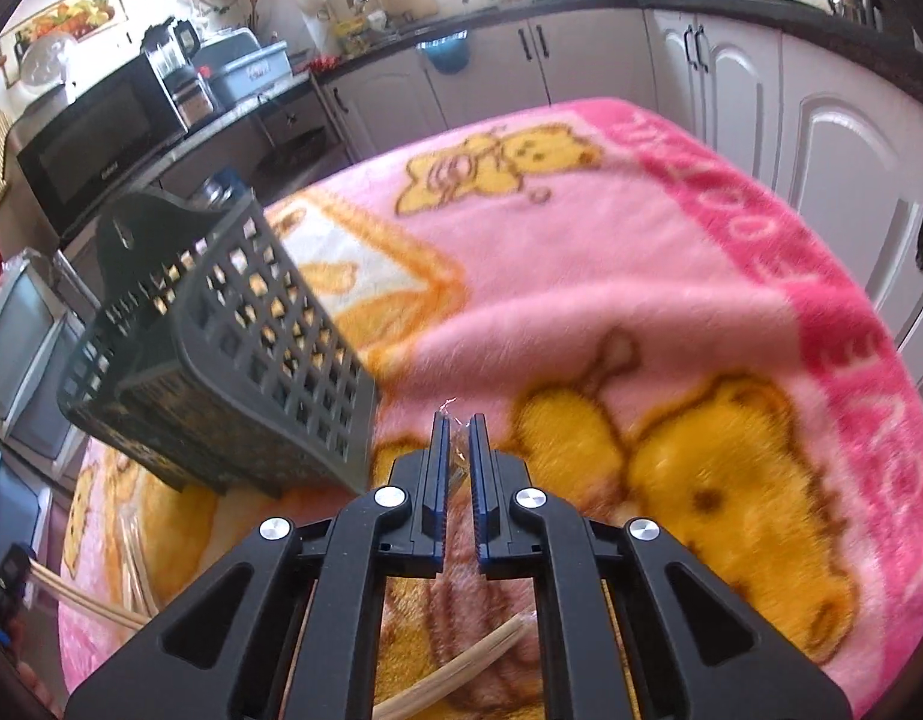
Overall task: Organize utensils
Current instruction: 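Lift the chopsticks upright and lower them into the green caddy with both grippers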
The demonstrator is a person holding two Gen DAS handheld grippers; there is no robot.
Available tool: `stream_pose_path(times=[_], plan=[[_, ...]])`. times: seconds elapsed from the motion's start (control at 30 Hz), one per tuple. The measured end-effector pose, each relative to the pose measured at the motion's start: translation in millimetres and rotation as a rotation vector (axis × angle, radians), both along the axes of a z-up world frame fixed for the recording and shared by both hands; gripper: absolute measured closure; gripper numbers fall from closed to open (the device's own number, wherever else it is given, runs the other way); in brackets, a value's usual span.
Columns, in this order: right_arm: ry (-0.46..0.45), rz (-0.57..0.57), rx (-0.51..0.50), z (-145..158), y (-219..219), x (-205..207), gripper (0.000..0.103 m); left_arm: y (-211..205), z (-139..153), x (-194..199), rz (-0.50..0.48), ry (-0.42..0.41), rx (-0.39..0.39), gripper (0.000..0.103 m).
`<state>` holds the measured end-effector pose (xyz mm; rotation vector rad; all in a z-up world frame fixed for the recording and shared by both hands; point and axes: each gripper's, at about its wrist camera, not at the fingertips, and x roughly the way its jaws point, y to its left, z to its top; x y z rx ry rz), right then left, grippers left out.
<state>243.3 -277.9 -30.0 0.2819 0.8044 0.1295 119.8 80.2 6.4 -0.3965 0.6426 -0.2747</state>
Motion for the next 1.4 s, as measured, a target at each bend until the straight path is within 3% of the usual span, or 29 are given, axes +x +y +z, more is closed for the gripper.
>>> stream_pose_path(times=[0.23,0.57,1.0,1.4], plan=[[-0.103,0.025,-0.019,34.5,0.9,-12.1,0.096,-3.2,36.8,6.6,-0.010,-0.092,0.025,0.099],[-0.271,0.126,-0.056,91.4,22.9,-44.7,0.097,-21.3,67.8,12.5,-0.050,-0.175,0.019,0.100],[-0.470,0.213,-0.041,159.5,45.2,-80.3,0.097,-46.7,122.8,16.6,-0.126,-0.314,0.020,0.100],[-0.630,0.238,-0.009,221.9,54.2,-82.8,0.097,-39.9,177.4,26.6,-0.068,-0.442,0.040,0.100]])
